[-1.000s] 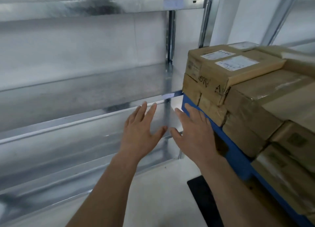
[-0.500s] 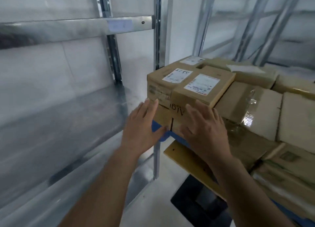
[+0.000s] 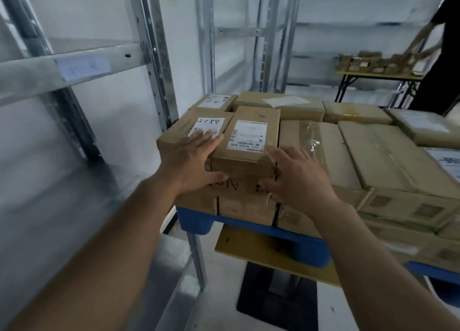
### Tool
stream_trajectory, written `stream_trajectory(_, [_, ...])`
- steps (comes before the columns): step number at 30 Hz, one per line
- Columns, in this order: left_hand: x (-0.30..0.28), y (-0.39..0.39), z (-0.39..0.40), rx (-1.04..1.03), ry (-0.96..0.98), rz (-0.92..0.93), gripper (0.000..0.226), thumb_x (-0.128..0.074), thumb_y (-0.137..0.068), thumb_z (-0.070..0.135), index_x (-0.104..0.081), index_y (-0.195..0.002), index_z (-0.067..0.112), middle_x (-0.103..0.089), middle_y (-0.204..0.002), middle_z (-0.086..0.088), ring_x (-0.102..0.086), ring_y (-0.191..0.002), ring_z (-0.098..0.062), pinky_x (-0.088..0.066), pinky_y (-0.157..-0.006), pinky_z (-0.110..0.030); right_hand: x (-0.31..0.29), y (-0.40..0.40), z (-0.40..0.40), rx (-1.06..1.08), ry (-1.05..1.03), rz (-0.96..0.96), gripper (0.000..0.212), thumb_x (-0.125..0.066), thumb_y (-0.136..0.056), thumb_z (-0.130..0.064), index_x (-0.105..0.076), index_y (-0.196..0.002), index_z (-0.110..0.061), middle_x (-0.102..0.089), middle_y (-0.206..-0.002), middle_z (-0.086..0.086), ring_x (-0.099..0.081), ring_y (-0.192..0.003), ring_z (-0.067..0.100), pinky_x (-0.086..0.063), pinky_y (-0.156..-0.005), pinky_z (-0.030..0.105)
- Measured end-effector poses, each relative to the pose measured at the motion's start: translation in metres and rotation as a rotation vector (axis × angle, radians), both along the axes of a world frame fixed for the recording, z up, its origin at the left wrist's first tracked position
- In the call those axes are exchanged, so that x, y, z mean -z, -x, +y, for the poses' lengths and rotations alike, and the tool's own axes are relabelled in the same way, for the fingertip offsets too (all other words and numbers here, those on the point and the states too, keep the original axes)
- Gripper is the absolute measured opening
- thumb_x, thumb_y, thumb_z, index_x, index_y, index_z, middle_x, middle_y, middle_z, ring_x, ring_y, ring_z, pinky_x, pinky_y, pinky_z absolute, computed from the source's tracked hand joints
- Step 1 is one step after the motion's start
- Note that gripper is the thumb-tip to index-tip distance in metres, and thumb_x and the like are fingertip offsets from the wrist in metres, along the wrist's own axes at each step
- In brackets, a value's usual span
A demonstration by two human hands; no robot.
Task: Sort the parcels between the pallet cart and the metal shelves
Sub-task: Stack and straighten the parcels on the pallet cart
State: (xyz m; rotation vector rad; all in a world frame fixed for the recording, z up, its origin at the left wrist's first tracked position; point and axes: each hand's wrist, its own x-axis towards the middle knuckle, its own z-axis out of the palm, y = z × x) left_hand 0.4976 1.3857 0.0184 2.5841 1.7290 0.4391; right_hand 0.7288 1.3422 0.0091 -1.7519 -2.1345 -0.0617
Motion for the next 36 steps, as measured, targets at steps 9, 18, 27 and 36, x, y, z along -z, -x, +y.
stream_trajectory(9, [0.01, 0.006, 0.018, 0.075, -0.05, -0.031, 0.08, -0.06, -0.08, 0.058, -0.021, -0.147, 0.038, -0.029, -0.152, 0.003, -0.03, -0.137, -0.021, -0.032, -0.104, -0.04, 0.011, 0.005, 0.005, 0.049, -0.025, 0.005, 0.065, -0.06, -0.088, -0.038, -0.029, -0.145, -0.034, -0.049, -0.135, -0.004, -0.047, -0.118, 0.018, -0.038, -0.083, 0.03])
stream_trajectory(18, [0.011, 0.001, 0.032, 0.096, -0.239, -0.008, 0.071, -0.062, -0.083, 0.05, -0.035, -0.143, 0.024, -0.049, -0.134, -0.001, -0.043, -0.12, -0.021, -0.039, -0.088, -0.034, 0.01, 0.012, 0.017, 0.121, -0.074, -0.046, 0.062, -0.058, -0.09, -0.035, -0.031, -0.145, -0.03, -0.053, -0.132, -0.001, -0.049, -0.114, 0.022, -0.039, -0.094, 0.036])
stream_trajectory(27, [0.008, 0.045, 0.028, -0.013, -0.359, -0.232, 0.068, -0.059, -0.086, 0.043, -0.031, -0.144, 0.023, -0.04, -0.144, -0.008, -0.038, -0.127, -0.028, -0.037, -0.097, -0.046, -0.011, 0.046, 0.031, 0.105, -0.042, -0.101, 0.08, -0.063, -0.083, -0.047, -0.02, -0.148, -0.029, -0.023, -0.154, 0.01, -0.024, -0.139, 0.031, -0.022, -0.111, 0.047])
stream_trajectory(36, [0.021, 0.077, 0.043, -0.273, 0.053, -0.416, 0.052, -0.036, -0.097, 0.047, -0.031, -0.14, 0.018, -0.048, -0.138, -0.01, -0.051, -0.113, -0.03, -0.042, -0.079, -0.034, -0.029, 0.114, 0.069, -0.112, 0.024, -0.342, 0.061, -0.058, -0.089, -0.04, -0.035, -0.143, -0.024, -0.04, -0.144, 0.008, -0.034, -0.134, 0.03, -0.025, -0.112, 0.05])
